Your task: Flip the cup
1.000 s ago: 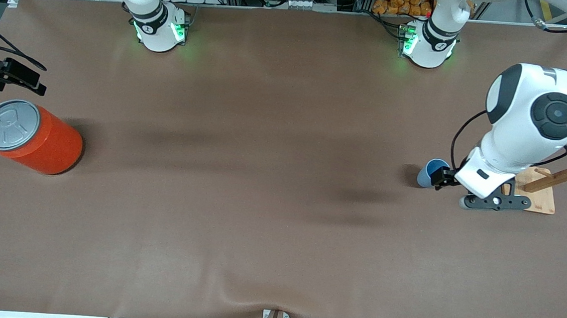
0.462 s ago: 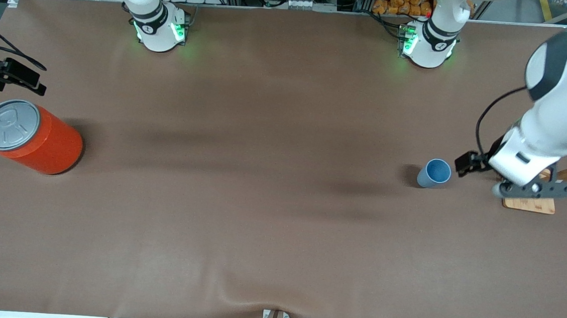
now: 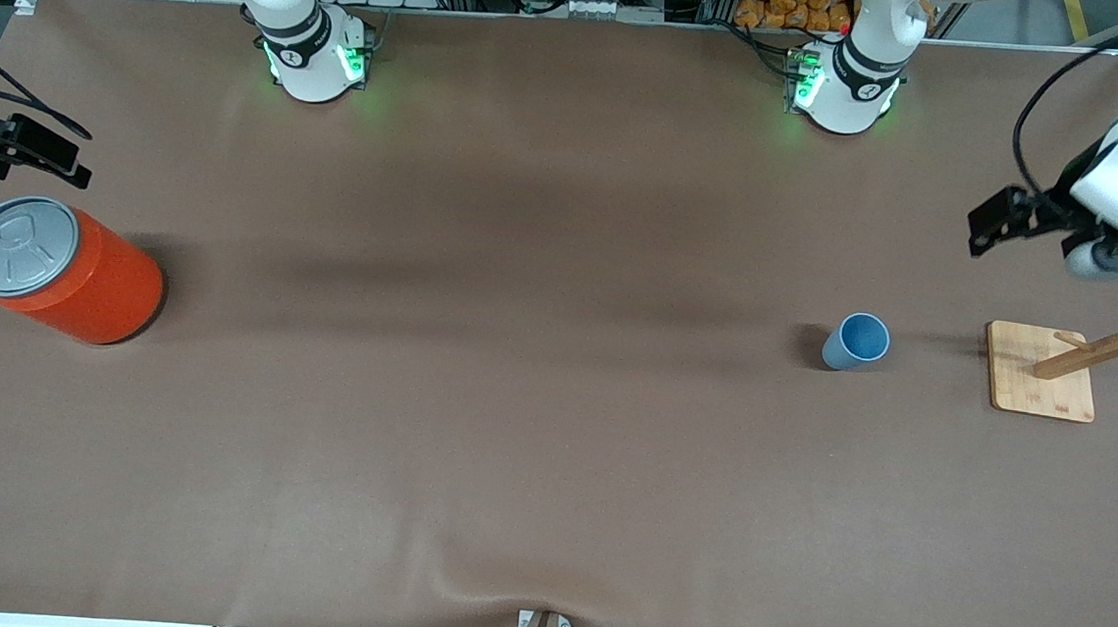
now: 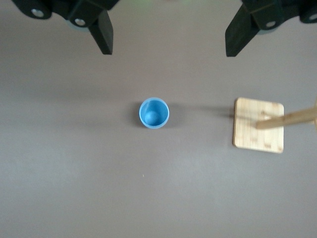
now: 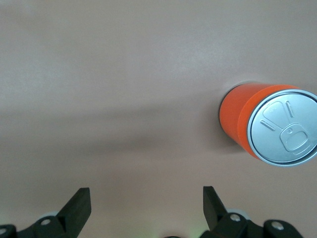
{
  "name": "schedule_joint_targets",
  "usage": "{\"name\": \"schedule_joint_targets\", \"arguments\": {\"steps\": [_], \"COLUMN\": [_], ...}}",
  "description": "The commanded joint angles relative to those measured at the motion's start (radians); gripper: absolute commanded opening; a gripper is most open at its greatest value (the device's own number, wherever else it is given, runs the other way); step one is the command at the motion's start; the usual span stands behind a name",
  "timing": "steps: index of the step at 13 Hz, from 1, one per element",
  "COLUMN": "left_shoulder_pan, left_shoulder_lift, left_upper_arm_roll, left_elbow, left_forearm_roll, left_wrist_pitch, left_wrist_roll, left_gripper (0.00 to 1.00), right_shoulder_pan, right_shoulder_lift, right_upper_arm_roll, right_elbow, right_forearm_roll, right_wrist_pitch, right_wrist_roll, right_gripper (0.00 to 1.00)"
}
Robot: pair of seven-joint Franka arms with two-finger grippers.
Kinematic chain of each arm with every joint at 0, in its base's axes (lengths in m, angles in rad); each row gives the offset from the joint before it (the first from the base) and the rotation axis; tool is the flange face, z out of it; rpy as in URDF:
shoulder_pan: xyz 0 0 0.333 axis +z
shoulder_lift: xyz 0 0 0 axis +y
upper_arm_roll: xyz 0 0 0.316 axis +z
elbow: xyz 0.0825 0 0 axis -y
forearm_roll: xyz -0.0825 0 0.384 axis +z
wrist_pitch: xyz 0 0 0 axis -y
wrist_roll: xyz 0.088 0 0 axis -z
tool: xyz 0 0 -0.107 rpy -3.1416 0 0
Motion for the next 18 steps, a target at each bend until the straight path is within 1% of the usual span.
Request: {"name": "schedule_joint_targets", "arguments": {"steps": [1,3,5,7,10,12,14,18], "left_shoulder_pan": [-0.027,-0.041,-0.042,-0.042,-0.042,-0.042,-0.042,-0.042], "left_shoulder_lift": [-0.013,0.03,0.028,0.027,-0.004,0.001,0.033,0.025], "left_upper_arm_roll": [0.036,0.085,0.101,0.14,0.138,0.141,0.138,0.138], "left_elbow": [-0.008,0.034,0.035,0.053,0.063,0.071,0.072,0.072], "left_forearm_roll": [-0.017,-0.017,-0.013,-0.017,-0.03,-0.031,-0.04,-0.039], "left_wrist_pitch": [-0.015,0.014,0.016,0.017,0.01,-0.002,0.005,-0.001], "left_wrist_roll": [0.021,0.053,0.09,0.133,0.13,0.132,0.119,0.079], "left_gripper": [1.0,1.0,1.0,1.0,1.0,1.0,1.0,1.0], "right_shoulder_pan": [-0.014,-0.015,-0.017,-0.017,-0.015,-0.011,-0.021,-0.015], "right_shoulder_lift": [0.0,0.0,0.0,0.0,0.0,0.0,0.0,0.0], "right_upper_arm_roll": [0.008,0.008,0.008,0.008,0.008,0.008,0.008,0.008], "right_elbow": [0.013,0.013,0.013,0.013,0.013,0.014,0.029,0.033], "right_forearm_roll": [0.018,0.018,0.018,0.018,0.016,0.002,0.002,-0.001], "right_wrist_pitch": [-0.011,-0.011,-0.011,-0.011,-0.011,-0.011,-0.014,-0.017], "right_wrist_roll": [-0.001,-0.001,-0.001,-0.001,-0.004,-0.018,-0.02,-0.018], "right_gripper": [1.0,1.0,1.0,1.0,1.0,1.0,1.0,1.0]}}
